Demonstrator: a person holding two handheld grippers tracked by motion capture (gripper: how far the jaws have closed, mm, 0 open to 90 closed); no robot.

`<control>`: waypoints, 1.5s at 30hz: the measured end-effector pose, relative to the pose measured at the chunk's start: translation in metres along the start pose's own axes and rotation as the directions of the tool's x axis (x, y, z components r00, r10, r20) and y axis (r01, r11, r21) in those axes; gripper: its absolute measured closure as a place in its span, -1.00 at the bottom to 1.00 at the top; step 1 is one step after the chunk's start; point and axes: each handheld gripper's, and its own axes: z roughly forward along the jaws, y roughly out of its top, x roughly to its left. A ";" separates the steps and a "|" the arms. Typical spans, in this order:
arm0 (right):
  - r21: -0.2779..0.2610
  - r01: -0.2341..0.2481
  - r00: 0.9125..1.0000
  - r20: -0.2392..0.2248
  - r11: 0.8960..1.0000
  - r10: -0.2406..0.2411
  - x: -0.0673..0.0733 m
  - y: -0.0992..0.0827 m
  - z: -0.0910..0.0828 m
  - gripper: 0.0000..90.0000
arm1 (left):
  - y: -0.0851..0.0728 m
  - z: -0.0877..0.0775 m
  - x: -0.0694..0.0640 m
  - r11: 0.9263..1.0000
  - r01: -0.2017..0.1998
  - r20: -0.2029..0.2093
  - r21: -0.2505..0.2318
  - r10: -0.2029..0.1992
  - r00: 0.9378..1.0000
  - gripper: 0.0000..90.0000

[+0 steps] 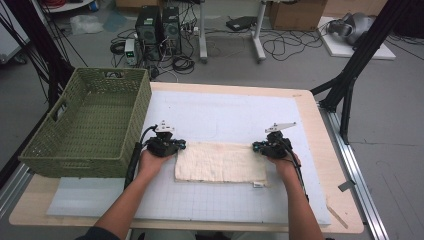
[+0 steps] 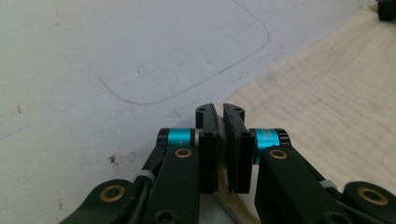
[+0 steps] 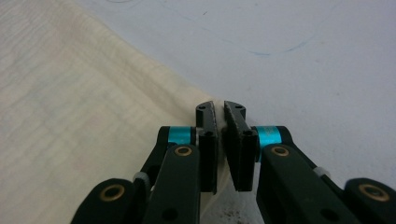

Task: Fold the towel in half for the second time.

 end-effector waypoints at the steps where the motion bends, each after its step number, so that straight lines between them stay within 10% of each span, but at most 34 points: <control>1: -0.014 -0.001 1.000 0.007 1.000 0.001 0.000 0.000 -0.002 0.87 | 0.001 -0.002 0.000 1.000 0.008 -0.005 -0.026 -0.008 1.000 0.89; 21: -0.155 0.126 0.992 0.042 0.980 -0.121 0.027 -0.014 -0.033 0.86 | -0.004 -0.034 -0.018 0.991 -0.063 0.033 -0.122 0.068 0.997 0.87; 45: -0.186 0.160 0.987 0.039 0.970 -0.155 0.055 -0.054 -0.059 0.83 | -0.035 -0.057 -0.048 0.985 -0.148 0.073 -0.084 0.154 0.985 0.87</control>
